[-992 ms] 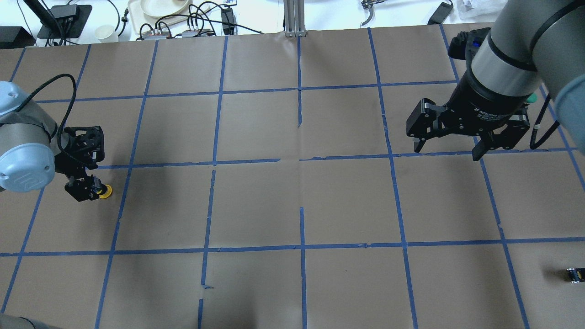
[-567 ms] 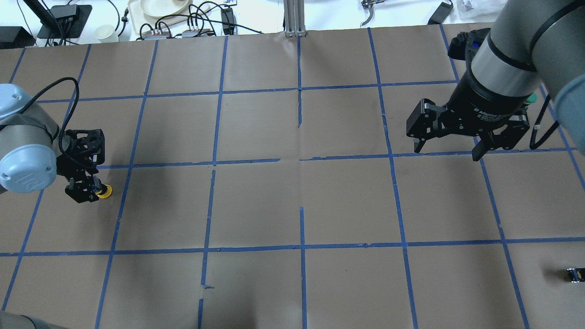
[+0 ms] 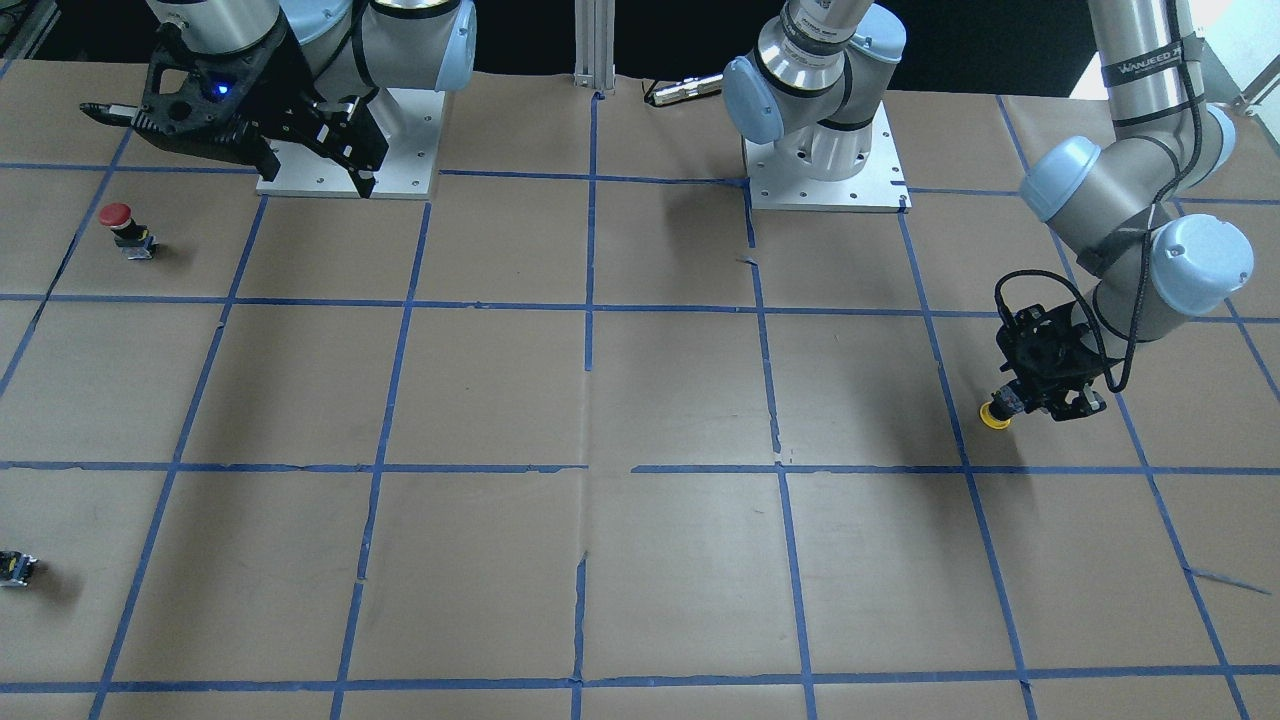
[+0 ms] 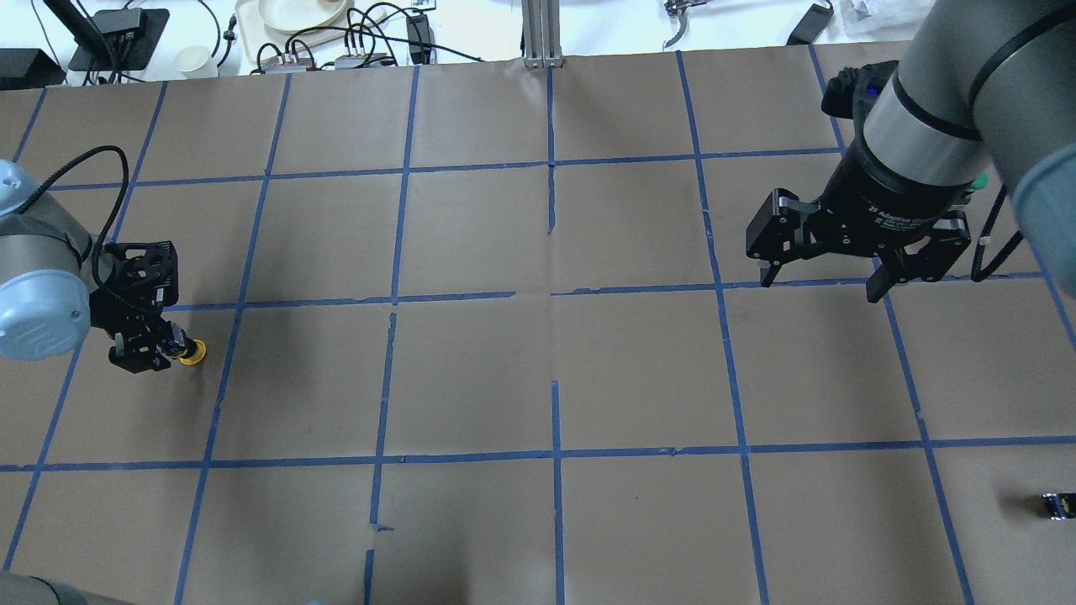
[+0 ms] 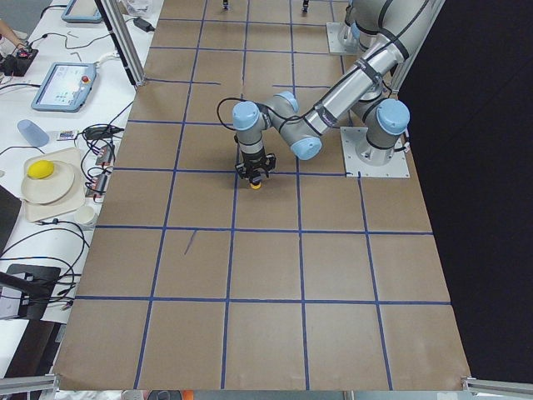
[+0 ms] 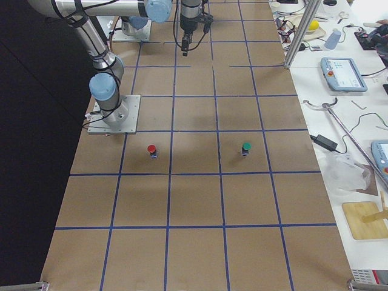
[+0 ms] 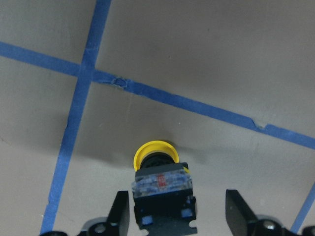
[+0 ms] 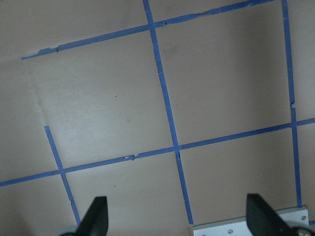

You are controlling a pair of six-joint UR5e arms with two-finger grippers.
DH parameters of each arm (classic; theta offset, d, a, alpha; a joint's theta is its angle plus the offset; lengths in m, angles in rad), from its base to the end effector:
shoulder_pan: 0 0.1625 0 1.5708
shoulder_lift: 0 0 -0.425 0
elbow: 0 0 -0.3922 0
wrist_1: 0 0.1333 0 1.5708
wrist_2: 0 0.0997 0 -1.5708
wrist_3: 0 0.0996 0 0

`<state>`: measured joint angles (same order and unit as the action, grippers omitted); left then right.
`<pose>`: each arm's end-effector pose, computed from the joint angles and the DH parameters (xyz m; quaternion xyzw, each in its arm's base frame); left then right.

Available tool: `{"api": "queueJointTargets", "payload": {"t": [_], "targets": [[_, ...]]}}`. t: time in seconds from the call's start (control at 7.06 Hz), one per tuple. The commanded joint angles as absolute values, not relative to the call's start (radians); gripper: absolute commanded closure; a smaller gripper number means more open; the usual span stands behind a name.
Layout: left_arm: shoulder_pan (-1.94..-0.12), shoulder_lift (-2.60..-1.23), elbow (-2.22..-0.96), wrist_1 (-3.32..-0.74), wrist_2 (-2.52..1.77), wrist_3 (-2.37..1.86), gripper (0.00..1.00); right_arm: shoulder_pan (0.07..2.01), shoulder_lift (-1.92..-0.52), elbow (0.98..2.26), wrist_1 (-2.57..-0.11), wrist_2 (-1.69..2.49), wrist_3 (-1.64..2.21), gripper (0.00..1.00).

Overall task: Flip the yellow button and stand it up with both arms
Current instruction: 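Close the left gripper on the yellow button's base and lift it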

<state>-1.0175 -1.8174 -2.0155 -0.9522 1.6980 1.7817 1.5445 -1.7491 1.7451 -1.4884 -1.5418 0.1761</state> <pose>0.1591 -0.4872 0.2188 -0.5766 -0.8137 -0.0727 0.0084 0.1254 -0.4119 0.4753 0.1015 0.9940 0.0402 0.0115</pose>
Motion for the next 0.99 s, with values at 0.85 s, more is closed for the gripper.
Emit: {"api": "queueJointTargets", "payload": {"t": [0.85], "targets": [[-1.019,-1.836,-2.034,-1.293,1.017,1.709,0.82,1.499,-1.729,1.721,-1.491,-1.383,0.204,0.0]]}}
